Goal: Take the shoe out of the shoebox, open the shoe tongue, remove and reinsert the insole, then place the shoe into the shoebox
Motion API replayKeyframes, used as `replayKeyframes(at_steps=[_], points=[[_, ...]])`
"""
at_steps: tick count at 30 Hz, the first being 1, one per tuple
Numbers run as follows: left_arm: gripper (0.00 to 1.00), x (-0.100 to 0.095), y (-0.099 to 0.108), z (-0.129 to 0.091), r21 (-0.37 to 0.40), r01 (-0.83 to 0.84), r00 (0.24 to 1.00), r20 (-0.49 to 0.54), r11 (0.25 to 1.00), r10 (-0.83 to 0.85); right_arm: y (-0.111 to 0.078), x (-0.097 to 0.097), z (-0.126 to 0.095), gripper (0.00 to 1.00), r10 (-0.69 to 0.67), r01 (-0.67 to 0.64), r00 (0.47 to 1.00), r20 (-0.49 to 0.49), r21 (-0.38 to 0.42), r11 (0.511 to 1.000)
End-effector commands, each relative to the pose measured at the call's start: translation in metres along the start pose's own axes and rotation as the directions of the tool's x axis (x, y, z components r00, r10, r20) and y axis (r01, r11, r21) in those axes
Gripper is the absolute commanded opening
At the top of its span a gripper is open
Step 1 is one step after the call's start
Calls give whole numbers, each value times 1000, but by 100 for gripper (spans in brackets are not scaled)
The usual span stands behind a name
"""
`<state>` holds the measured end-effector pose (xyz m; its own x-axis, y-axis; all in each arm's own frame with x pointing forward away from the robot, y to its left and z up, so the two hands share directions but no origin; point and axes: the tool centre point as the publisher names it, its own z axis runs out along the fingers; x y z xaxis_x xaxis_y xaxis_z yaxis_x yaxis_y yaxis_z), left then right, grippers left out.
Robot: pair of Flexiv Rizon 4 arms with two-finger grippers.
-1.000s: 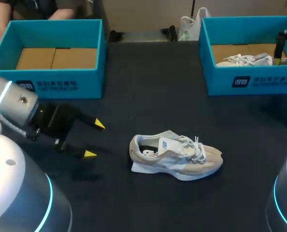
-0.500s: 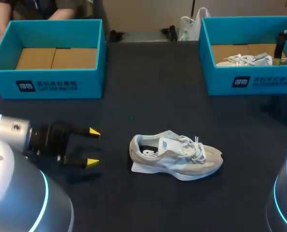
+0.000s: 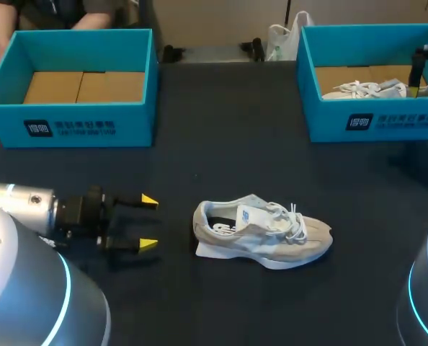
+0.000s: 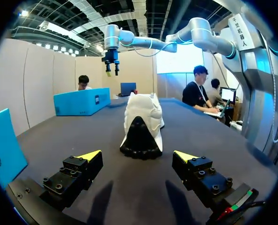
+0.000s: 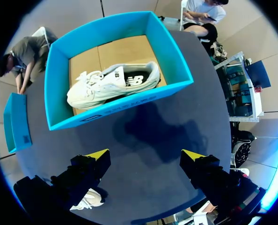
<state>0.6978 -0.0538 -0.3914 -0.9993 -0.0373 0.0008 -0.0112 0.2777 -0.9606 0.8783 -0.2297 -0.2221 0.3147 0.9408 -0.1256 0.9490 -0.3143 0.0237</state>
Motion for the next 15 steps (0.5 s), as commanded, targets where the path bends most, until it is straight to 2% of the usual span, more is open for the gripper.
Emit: replayKeyframes(at_steps=[1, 4, 13, 15], points=[[100, 0, 3, 18, 19, 4, 1000, -12, 1000, -4, 0, 0, 0, 100, 0, 0, 1000, 1, -1, 1000], [100, 2, 0, 26, 24, 10, 1000, -5, 1000, -10, 0, 0, 0, 100, 0, 0, 1000, 1, -1, 1000], [100, 2, 0, 26, 24, 10, 1000, -5, 1000, -10, 0, 0, 0, 100, 0, 0, 1000, 1, -1, 1000], [100, 3, 3, 33, -4, 1, 1000, 9, 1000, -1, 0, 0, 0, 100, 0, 0, 1000, 1, -1, 1000]])
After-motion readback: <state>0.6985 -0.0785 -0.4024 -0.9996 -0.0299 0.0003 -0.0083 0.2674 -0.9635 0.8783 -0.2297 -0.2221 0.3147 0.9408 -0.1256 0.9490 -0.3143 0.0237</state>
